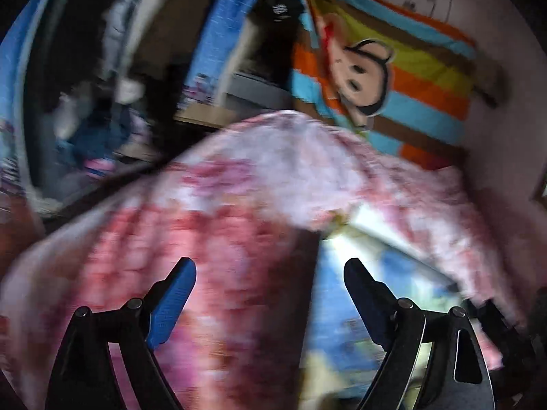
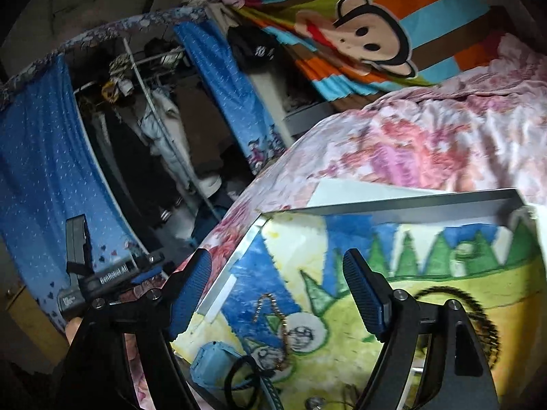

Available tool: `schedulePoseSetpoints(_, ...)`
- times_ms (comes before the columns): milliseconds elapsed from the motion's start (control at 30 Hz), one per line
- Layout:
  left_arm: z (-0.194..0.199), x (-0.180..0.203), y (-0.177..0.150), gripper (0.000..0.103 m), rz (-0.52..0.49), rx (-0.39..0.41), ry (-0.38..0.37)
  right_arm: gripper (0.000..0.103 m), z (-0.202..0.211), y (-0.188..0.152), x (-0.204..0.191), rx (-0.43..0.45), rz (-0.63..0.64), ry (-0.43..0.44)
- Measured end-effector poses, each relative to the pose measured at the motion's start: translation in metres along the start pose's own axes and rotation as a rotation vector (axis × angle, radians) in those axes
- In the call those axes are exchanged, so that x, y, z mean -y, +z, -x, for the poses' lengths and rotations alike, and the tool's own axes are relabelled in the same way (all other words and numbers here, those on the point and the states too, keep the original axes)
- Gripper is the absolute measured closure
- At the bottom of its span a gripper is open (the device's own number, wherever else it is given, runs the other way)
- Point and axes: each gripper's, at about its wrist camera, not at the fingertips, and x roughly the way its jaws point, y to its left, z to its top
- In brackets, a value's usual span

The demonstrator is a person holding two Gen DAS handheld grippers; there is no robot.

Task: Organize jewelry
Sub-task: 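Open both tools over the tray and raise them away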

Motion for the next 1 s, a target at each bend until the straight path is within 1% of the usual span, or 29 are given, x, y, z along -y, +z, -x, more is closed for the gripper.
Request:
schedulePoseSetpoints(33, 0.002, -0.008, -0.005, 0.015, -0.024, -0.006, 0.064, 0.028, -0.004, 0.000, -0.002, -0.008, 0.007, 0.006)
schedulePoseSetpoints(100, 0.003, -0.022, -0.012, 0.015, -0.055, -0.023, 0.139, 0.028, -0.016, 0.001, -0.004, -0.041, 0.017, 0.050)
schedulePoseSetpoints(167, 0.005, -0.035, -0.017, 0.015, -0.053, -0.031, 0.184, 0.028, -0.030, 0.002, -0.007, -0.093, 0.034, 0.095)
schedulePoseSetpoints(200, 0.005, -0.041, -0.017, 0.015, -0.037, -0.035, 0.201, 0.028, -0.034, 0.001, -0.009, -0.109, 0.046, 0.113)
schedulePoseSetpoints(267, 0.003, -0.053, -0.014, 0.015, 0.008, -0.050, 0.216, 0.028, -0.046, 0.000, -0.011, -0.153, 0.055, 0.181)
schedulePoseSetpoints(300, 0.003, -0.058, -0.012, 0.015, 0.029, -0.045, 0.226, 0.028, -0.051, 0.000, -0.011, -0.174, 0.057, 0.211)
schedulePoseSetpoints(367, 0.004, -0.063, -0.011, 0.015, 0.038, -0.032, 0.244, 0.028, -0.055, -0.002, -0.014, -0.195, 0.074, 0.250)
schedulePoseSetpoints(400, 0.003, -0.064, -0.010, 0.015, 0.037, -0.033, 0.261, 0.028, -0.057, -0.003, -0.013, -0.205, 0.074, 0.292)
schedulePoseSetpoints(433, 0.001, -0.065, -0.009, 0.015, 0.036, -0.034, 0.270, 0.028, -0.060, -0.004, -0.013, -0.214, 0.068, 0.309)
schedulePoseSetpoints(500, 0.000, -0.068, -0.010, 0.015, 0.039, -0.038, 0.276, 0.028, -0.066, -0.010, -0.013, -0.253, 0.056, 0.364)
schedulePoseSetpoints(567, -0.001, -0.071, -0.011, 0.015, 0.048, -0.041, 0.277, 0.028, -0.069, -0.015, -0.017, -0.271, 0.074, 0.372)
schedulePoseSetpoints(633, -0.001, -0.071, -0.011, 0.015, 0.050, -0.038, 0.277, 0.028, -0.066, -0.017, -0.021, -0.271, 0.086, 0.369)
schedulePoseSetpoints(733, 0.000, -0.068, -0.011, 0.015, 0.042, -0.034, 0.273, 0.028, -0.050, -0.015, -0.033, -0.260, 0.111, 0.345)
schedulePoseSetpoints(800, 0.003, -0.065, -0.012, 0.015, 0.036, -0.030, 0.266, 0.028, -0.031, -0.012, -0.046, -0.242, 0.128, 0.322)
schedulePoseSetpoints(900, 0.016, -0.058, -0.019, 0.015, 0.021, -0.018, 0.277, 0.028, -0.001, -0.009, -0.062, -0.220, 0.130, 0.309)
schedulePoseSetpoints(1000, 0.032, -0.047, -0.033, 0.015, 0.000, -0.041, 0.249, 0.028, 0.028, -0.010, -0.072, -0.207, 0.119, 0.300)
